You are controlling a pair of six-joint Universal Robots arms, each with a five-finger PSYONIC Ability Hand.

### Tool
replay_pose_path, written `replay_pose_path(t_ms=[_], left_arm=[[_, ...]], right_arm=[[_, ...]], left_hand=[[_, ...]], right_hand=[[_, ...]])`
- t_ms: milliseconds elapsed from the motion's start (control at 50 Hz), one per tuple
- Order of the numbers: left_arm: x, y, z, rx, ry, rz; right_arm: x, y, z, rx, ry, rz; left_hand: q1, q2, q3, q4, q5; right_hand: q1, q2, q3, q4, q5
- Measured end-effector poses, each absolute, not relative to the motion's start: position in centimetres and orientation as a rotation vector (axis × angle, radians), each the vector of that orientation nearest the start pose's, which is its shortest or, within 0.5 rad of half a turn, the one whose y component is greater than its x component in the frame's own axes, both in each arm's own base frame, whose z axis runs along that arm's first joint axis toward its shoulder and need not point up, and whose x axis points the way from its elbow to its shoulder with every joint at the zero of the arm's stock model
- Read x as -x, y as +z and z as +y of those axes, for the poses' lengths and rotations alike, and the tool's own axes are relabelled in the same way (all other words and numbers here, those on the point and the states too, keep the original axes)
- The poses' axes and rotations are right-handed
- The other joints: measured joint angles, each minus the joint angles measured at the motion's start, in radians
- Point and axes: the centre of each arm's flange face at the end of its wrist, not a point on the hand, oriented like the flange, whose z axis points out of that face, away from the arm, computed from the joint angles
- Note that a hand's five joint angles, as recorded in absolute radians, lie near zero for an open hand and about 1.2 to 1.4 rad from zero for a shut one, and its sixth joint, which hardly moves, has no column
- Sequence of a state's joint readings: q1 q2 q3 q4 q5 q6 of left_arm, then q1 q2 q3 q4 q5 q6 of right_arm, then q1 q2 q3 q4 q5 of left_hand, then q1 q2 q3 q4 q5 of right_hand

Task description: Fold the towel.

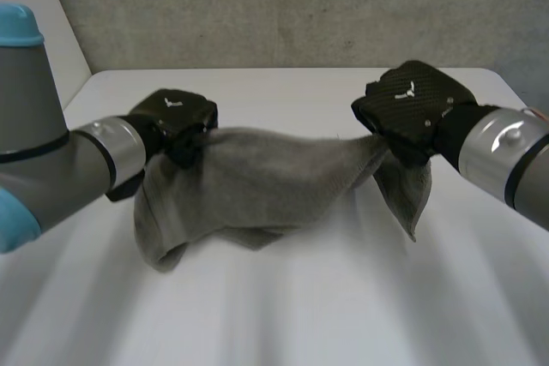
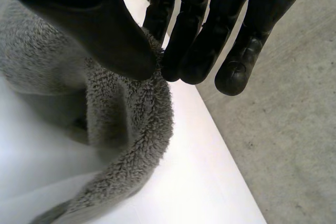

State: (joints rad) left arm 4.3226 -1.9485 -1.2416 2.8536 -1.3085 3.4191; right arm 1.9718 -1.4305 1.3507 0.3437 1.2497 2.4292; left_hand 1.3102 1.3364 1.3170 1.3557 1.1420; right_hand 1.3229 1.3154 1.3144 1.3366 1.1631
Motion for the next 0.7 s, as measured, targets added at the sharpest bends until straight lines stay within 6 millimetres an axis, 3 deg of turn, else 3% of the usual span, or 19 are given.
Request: replay_pose_path(t_ms=[80,200,300,360,440,480,520,580,700], left_arm=[[27.9,26.2,-29.9,-1.109,-2.033,2.492],[28.9,28.1,-36.0,-1.011,-2.288,2.266],[30.0,32.7,-39.8,-0.915,-2.603,1.926],[30.3,36.6,-40.5,-0.841,-2.794,1.686],[30.4,40.3,-39.8,-0.769,-2.957,1.490],[30.4,41.1,-39.3,-0.755,-2.990,1.467],[30.3,41.2,-38.9,-0.753,-2.995,1.486],[29.9,39.8,-38.5,-0.769,-2.948,1.591],[28.1,32.6,-37.4,-0.839,-2.701,1.959]], right_arm=[[-27.9,30.7,-24.2,1.529,-1.926,1.860],[-31.8,31.5,-29.8,1.482,-2.170,1.679],[-34.6,35.5,-33.9,1.297,-2.561,1.402],[-35.2,39.3,-34.9,1.100,-2.792,1.200],[-34.8,42.8,-34.5,0.893,-2.912,1.035],[-34.5,43.4,-34.1,0.848,-2.910,1.006],[-34.4,43.2,-33.7,0.852,-2.873,1.019],[-34.3,41.2,-33.1,0.931,-2.765,1.098],[-33.9,32.9,-31.0,1.225,-2.383,1.407]], left_hand=[[0.000,0.000,0.001,0.002,0.000],[0.002,0.004,0.004,0.004,0.000],[0.006,0.006,0.005,0.005,0.000],[0.006,0.006,0.005,0.005,0.000],[0.006,0.006,0.005,0.005,0.000],[0.006,0.006,0.005,0.005,0.000],[0.006,0.006,0.005,0.005,0.000],[0.006,0.006,0.005,0.005,0.000],[0.006,0.006,0.007,0.005,0.000]], right_hand=[[0.000,0.000,0.000,0.000,0.000],[0.000,0.000,0.000,0.000,0.000],[0.000,0.010,0.001,0.000,0.000],[0.001,0.010,0.004,0.000,0.000],[0.001,0.010,0.006,0.000,0.000],[0.001,0.010,0.008,0.000,0.000],[0.001,0.010,0.009,0.000,0.000],[0.001,0.010,0.009,0.000,0.000],[0.002,0.010,0.009,0.000,0.000]])
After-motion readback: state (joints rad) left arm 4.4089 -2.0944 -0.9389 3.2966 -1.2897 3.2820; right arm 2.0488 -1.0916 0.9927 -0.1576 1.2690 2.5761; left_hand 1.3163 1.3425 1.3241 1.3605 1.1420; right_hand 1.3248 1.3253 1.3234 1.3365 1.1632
